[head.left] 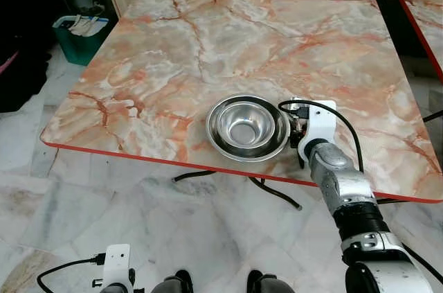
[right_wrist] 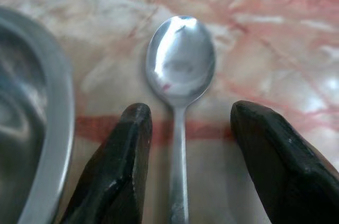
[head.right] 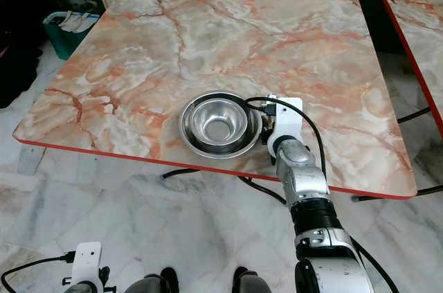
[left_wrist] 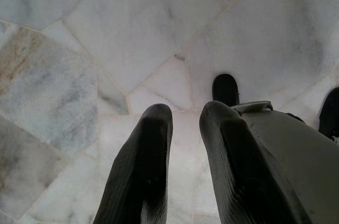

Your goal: Setting the table

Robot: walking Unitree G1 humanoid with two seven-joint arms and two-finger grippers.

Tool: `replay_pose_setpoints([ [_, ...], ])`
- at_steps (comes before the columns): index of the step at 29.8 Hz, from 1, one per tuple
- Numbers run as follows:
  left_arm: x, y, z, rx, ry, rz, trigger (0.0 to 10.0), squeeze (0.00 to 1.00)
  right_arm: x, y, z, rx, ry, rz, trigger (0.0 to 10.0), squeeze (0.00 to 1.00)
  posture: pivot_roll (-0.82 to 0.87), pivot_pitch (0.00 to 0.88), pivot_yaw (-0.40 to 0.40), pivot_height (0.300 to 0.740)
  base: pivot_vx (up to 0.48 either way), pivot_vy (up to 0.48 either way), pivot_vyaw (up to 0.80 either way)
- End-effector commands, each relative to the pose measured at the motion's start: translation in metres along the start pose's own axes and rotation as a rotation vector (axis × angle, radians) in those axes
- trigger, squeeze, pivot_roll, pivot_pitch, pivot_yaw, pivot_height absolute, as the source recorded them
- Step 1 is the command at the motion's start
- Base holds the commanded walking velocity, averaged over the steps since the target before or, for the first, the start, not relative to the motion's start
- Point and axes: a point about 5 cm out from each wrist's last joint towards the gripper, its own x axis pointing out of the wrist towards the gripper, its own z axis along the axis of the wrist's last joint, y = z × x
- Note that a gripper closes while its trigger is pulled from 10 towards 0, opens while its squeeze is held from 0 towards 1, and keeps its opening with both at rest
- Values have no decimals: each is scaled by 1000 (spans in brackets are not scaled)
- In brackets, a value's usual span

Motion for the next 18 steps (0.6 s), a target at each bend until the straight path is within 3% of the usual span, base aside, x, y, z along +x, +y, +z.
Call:
replay_pose_setpoints([
  [1,-2,2,-12,-3,54,-1,10000,0,-2,-4,10,-6,-65,-27,10000,0,-35,219,12,740,0,0,0],
  [6,-3,2,-13,-5,56,-6,10000,0,-3,-4,21,9,-129,-33,10000,0,-36,219,12,740,0,0,0],
  [18,-3,-1,-12,-12,42,-13,10000,0,-16,-4,61,96,-436,-28,10000,0,-39,219,13,740,0,0,0],
])
